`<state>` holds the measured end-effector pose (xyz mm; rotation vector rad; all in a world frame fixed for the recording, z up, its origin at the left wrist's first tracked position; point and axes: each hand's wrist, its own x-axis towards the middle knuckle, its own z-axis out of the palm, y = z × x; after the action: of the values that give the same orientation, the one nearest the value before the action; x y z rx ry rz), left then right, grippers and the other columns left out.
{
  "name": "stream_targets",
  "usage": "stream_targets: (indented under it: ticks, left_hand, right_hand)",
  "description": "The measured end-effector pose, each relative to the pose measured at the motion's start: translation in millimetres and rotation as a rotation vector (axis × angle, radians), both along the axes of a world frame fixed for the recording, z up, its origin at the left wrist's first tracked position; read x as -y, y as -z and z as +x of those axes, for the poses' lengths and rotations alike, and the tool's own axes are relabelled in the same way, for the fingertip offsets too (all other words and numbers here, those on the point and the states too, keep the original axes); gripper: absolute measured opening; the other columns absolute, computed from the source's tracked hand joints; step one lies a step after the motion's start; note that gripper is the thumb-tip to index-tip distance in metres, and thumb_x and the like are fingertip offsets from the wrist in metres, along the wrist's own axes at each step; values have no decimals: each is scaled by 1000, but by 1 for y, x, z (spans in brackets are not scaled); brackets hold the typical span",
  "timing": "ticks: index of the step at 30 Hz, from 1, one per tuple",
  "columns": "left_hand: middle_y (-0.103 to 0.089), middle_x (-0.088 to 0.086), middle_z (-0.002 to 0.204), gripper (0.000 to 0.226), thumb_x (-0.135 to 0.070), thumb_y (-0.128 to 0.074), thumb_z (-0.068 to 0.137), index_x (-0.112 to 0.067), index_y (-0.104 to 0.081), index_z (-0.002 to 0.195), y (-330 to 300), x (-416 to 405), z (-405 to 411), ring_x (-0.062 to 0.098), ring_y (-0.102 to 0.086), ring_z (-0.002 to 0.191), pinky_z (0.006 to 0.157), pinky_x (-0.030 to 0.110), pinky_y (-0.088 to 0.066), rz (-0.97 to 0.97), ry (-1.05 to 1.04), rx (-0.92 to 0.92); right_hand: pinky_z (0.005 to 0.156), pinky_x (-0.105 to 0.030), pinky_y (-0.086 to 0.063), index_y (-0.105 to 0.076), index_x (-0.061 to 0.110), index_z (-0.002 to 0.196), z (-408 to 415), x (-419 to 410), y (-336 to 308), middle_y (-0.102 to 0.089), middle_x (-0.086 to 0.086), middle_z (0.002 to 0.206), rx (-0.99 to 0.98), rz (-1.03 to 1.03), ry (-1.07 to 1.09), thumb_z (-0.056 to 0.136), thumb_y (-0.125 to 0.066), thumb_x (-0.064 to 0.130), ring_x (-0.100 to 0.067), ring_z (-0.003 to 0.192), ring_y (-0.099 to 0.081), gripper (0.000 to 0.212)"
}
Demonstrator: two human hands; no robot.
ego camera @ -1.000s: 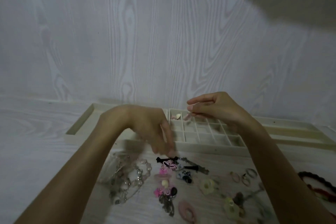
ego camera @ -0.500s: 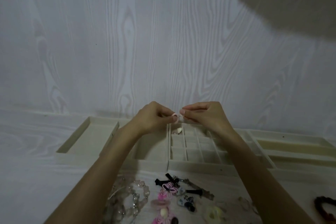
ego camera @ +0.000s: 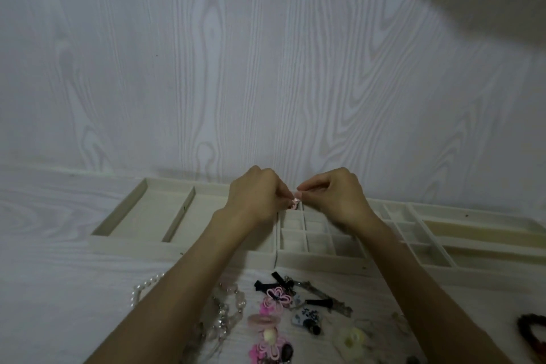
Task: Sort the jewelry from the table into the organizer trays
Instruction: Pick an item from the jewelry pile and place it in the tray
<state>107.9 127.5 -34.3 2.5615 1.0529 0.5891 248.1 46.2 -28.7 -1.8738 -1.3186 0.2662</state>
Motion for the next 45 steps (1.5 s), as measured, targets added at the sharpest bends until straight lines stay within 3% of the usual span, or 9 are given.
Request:
stream_targets:
  ticks: [4,9,13,16,20,23,33,38,45]
  left_hand:
    - [-61,-4,106,20,-41,-60,88,-35,-73,102,5,-4,4,19,-47,106,78,32,-43,-15,7,-67]
    - [-70,-4,100,31,-49,-75,73,-30,-75,97,-1,-3,-1,13,-58,102,84,35,-53,-146,-77,66]
    - [-71,-10,98,16,-26,-67,81,-34,-74,92,-16,-8,-11,10,-63,93,80,29,-53,-233,-60,113]
    - [-70,-2,105,28,-12,-55,85,-32,-73,91,-23,-8,-15,15,-62,89,78,29,-50,-263,2,96]
    - [-66,7,111,31,-13,-51,89,-31,-72,102,-20,-6,-13,26,-60,101,83,33,-50,-187,-11,26]
    - [-65,3,115,30,-20,-50,89,-37,-71,103,-12,-7,-9,20,-51,114,90,36,-49,-106,-47,1]
    - [-69,-7,103,20,-34,-59,89,-33,-74,103,-2,-1,-2,14,-46,105,72,25,-36,78,-112,18]
    - [-71,-6,94,21,-44,-71,78,-31,-76,93,0,5,3,12,-54,101,70,26,-44,93,-206,101]
    - [-72,-8,99,19,-36,-75,76,-31,-76,94,-20,2,7,14,-63,97,69,23,-40,-89,-215,-36]
  right_hand:
    - [78,-33,-58,-77,18,87,-1,-1,2,-73,3,80,10,2,-25,74,-79,23,-8,75,-67,14]
    - [75,-26,-57,-76,16,91,-5,-2,5,-72,3,78,45,24,-42,74,-79,20,-5,70,-65,17]
    - [67,-18,-55,-75,19,84,-8,-3,7,-70,7,72,92,72,-51,71,-81,20,-3,66,-64,14]
    - [60,-12,-51,-73,20,75,-12,-5,11,-69,9,66,122,104,-56,70,-82,20,1,62,-63,10]
    - [59,-15,-52,-71,22,71,-15,-8,12,-67,11,62,144,115,-64,70,-82,22,3,58,-63,11]
    - [61,-22,-56,-69,19,72,-16,-11,12,-67,10,64,98,113,-55,69,-83,20,0,57,-64,14]
    - [65,-26,-56,-67,17,73,-11,-12,13,-71,2,71,-54,92,-23,73,-80,12,-7,64,-67,14]
    - [68,-21,-50,-72,20,86,-11,-7,5,-69,9,79,84,58,-18,82,-69,11,-1,70,-62,10]
    - [85,-27,-40,-69,40,106,6,9,-18,-53,3,116,567,-288,-139,94,-44,6,-17,105,-45,44]
